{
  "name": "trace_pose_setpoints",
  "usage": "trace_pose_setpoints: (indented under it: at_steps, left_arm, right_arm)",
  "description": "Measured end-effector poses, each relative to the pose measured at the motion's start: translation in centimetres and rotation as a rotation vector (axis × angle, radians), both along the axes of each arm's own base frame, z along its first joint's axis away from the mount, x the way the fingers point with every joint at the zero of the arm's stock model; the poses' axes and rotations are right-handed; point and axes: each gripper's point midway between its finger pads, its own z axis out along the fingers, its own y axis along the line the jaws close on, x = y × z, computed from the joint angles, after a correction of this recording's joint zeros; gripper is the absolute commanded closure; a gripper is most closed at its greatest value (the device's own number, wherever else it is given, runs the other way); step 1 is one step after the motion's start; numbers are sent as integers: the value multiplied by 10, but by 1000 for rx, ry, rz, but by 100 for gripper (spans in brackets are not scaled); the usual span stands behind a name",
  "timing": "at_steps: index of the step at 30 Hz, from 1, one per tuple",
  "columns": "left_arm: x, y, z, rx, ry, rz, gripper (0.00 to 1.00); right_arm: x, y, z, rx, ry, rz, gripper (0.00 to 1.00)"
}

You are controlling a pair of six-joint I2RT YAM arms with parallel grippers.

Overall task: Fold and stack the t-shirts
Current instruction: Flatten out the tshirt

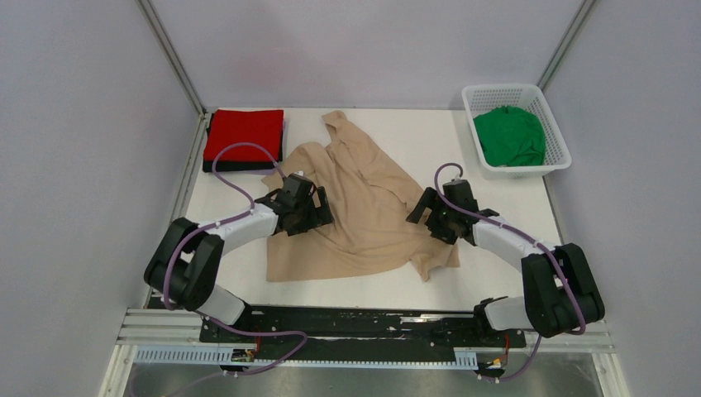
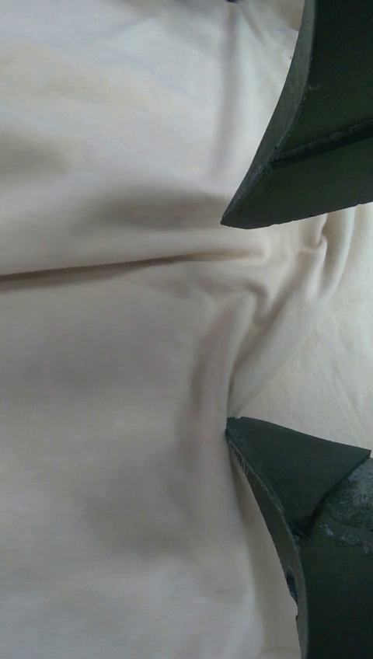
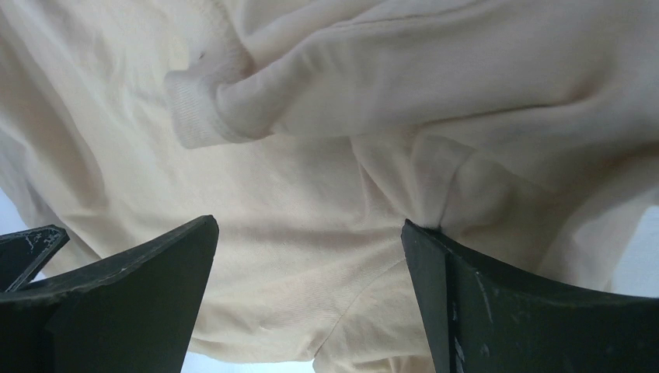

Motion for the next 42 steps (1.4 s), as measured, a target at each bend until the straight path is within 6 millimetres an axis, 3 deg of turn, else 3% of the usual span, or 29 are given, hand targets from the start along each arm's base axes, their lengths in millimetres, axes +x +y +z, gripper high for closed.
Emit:
trace_pose_setpoints:
  at_steps: [7,12,15,17,20,23,29,32,34,37,40,42]
  left_arm:
    - [76,-1,3,-24,-33,91,0]
    - [126,-12,6,-26,-52,90,0]
    - [142,-19,9,-19,-61,64,0]
    - [143,-19,8,-10,-59,44,0]
    - [134,-15,10,7,-52,20,0]
    - [106,-2,20,23,-44,12,0]
    - [40,32,83,3,-163,47,0]
    - [11,47,92,-14,-205,74,0]
    - [-7,54,81,-13,-186,85,0]
    - [-29,59,49,-8,-113,91,0]
    - [-39,57,32,-20,-61,82,0]
    - [-36,51,29,-44,-56,74,0]
  right_arm:
    - [9,-49,3,42,-26,-187,0]
    - [5,-45,5,68,-27,-140,0]
    - [4,-42,5,73,-31,-106,0]
    - [4,-41,6,74,-34,-88,0]
    - [5,-37,14,74,-52,-60,0]
    - [10,-32,39,85,-126,-31,0]
    - [2,-31,105,133,-324,-23,0]
    - [-14,-40,119,130,-349,-73,0]
    - [-27,-50,115,114,-343,-131,0]
    - [-49,-58,88,98,-276,-182,0]
    - [-63,-55,57,107,-184,-175,0]
    - [-68,-52,44,112,-126,-165,0]
